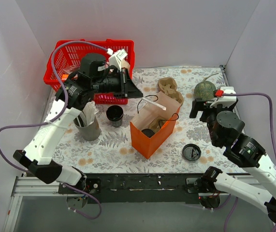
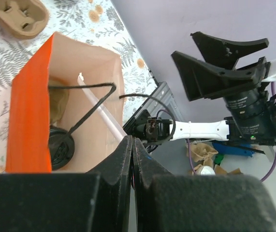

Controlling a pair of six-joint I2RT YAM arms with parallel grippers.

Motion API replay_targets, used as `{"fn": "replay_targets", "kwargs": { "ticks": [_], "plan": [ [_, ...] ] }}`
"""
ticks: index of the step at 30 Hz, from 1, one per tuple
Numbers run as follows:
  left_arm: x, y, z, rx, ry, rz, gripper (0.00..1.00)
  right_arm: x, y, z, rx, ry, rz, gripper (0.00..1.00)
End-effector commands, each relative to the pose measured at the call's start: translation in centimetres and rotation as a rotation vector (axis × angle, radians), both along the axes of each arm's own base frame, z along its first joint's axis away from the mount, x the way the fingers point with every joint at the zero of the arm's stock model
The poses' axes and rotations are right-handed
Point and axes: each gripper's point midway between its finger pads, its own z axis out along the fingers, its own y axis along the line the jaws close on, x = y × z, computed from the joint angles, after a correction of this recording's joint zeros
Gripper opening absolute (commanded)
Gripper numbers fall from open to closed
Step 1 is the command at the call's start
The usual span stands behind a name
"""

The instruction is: Pack the takeout coffee

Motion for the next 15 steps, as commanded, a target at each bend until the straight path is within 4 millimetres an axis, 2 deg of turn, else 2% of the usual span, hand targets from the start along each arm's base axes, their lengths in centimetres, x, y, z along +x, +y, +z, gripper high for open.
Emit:
{"fn": "replay_targets", "kwargs": {
  "ticks": [1, 2, 3, 4, 5, 6, 9, 10, 12, 14, 15],
  "plan": [
    [1.4, -4.0, -0.4, -0.015, 0.007, -0.058, 0.0, 0.5, -0.1, -0.4, -0.023, 0.014, -0.032, 0.98],
    [1.7, -4.8, -0.3, 0.003, -0.012, -0.06, 0.21, 0.5, 0.0, -0.4, -0.024, 0.02, -0.029, 0.98],
    [1.0, -5.5, 0.5, 0.015, -0.022, -0.077, 0.47, 0.5, 0.1, -0.5, -0.026, 0.024, -0.027, 0.98],
    [2.1, -6.5, -1.0, 0.049, 0.007, -0.076, 0.63, 0.6, 0.2, -0.6, -0.027, 0.028, -0.025, 0.98],
    [2.4, -6.7, -1.2, 0.064, 0.009, -0.062, 0.69, 0.6, 0.3, -0.7, -0.024, 0.031, -0.017, 0.98],
    [2.4, -6.9, -1.4, 0.072, 0.019, -0.065, 0.81, 0.6, 0.5, -0.7, -0.022, 0.033, -0.011, 0.98],
    [2.4, -7.1, -0.3, 0.04, -0.011, -0.07, 0.98, 0.5, 0.5, -1.1, -0.017, 0.045, -0.007, 0.98],
    [2.3, -7.1, -0.3, 0.036, -0.018, -0.069, 0.98, 0.5, 0.5, -1.3, -0.012, 0.051, -0.014, 0.98],
    [2.1, -6.5, 1.3, 0.006, -0.066, -0.056, 0.98, 0.5, 0.4, -1.5, 0.013, 0.068, -0.034, 0.98],
    [2.0, -5.8, 3.0, -0.015, -0.111, -0.029, 0.98, 0.8, 1.2, -2.1, -0.011, 0.111, -0.015, 0.98],
    [3.2, -5.0, 3.2, 0.014, -0.131, 0.054, 0.98, 0.7, 1.1, -2.1, -0.031, 0.141, -0.021, 0.98]
  ]
}}
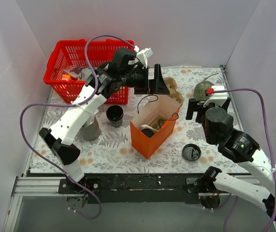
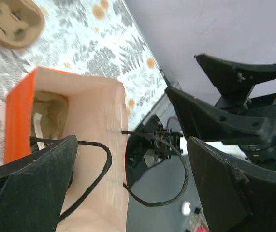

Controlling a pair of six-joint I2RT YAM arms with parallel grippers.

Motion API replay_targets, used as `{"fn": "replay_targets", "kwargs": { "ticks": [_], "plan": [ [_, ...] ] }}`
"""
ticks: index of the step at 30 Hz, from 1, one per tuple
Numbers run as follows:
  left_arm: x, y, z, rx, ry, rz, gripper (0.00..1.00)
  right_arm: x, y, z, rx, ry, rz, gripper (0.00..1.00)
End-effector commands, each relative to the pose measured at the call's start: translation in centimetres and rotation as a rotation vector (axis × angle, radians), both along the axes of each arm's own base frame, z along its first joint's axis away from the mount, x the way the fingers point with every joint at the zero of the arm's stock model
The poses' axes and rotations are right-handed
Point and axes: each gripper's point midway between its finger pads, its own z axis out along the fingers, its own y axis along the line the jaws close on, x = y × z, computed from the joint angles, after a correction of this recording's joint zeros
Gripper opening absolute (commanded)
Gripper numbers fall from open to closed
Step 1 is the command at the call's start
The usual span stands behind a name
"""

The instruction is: Pack the takeout coffee

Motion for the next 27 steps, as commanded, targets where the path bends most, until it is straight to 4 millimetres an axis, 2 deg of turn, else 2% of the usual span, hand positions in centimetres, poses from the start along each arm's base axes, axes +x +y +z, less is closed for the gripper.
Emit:
{"fn": "replay_targets", "kwargs": {
  "ticks": [1, 2, 3, 4, 6, 7, 8, 9, 10, 11, 12, 14, 16, 19, 27],
  "plan": [
    [0.4, 3.9, 7.4, -0.06, -0.213, 0.169, 0.98, 0.7, 0.3, -0.5, -0.022, 0.096, -0.046, 0.98],
    [1.1, 5.1, 8.2, -0.04, -0.243, 0.241, 0.98, 0.9, 0.0, -0.8, -0.02, 0.116, -0.075, 0.98],
    [2.7, 7.0, 8.7, 0.001, -0.287, 0.375, 0.98, 1.1, -0.2, -0.6, -0.025, 0.135, -0.092, 0.98],
    [3.7, 8.5, 8.8, 0.031, -0.31, 0.466, 0.98, 2.0, -1.2, -1.1, -0.023, 0.156, -0.147, 0.98],
    [4.3, 11.4, 9.2, 0.073, -0.339, 0.605, 0.98, 3.0, -1.1, -1.5, 0.029, 0.182, -0.111, 0.98],
    [5.4, 13.9, 9.4, 0.115, -0.371, 0.744, 0.98, 4.2, -3.0, -1.7, 0.06, 0.173, -0.162, 0.98],
    [5.6, 15.1, 9.0, 0.136, -0.373, 0.806, 0.98, 4.7, -2.7, -2.1, 0.076, 0.189, -0.112, 0.98],
    [6.0, 16.3, 7.8, 0.184, -0.369, 0.868, 0.98, 5.2, -3.4, -2.4, 0.083, 0.191, -0.13, 0.98],
    [5.8, 18.3, 8.0, 0.203, -0.384, 0.95, 0.98, 5.6, -4.8, -3.0, 0.088, 0.201, -0.174, 0.98],
    [5.7, 19.2, 7.4, 0.224, -0.375, 0.988, 0.98, 5.9, -4.8, -3.8, 0.075, 0.219, -0.158, 0.98],
    [5.7, 19.9, 5.8, 0.27, -0.359, 1.014, 0.98, 6.0, -5.1, -4.1, 0.065, 0.228, -0.16, 0.98],
    [5.1, 22.0, 5.2, 0.29, -0.354, 1.11, 0.98, 6.0, -5.4, -4.7, 0.029, 0.249, -0.162, 0.98],
    [5.0, 22.9, 2.6, 0.355, -0.335, 1.144, 0.98, 5.9, -6.1, -4.7, 0.02, 0.242, -0.201, 0.98],
    [4.8, 22.3, 1.1, 0.359, -0.312, 1.114, 0.98, 5.5, -6.4, -5.1, 0.013, 0.234, -0.202, 0.98],
    [4.3, 22.5, -0.6, 0.348, -0.275, 1.121, 0.98, 5.0, -6.3, -4.3, 0.032, 0.156, -0.169, 0.98]
  ]
}}
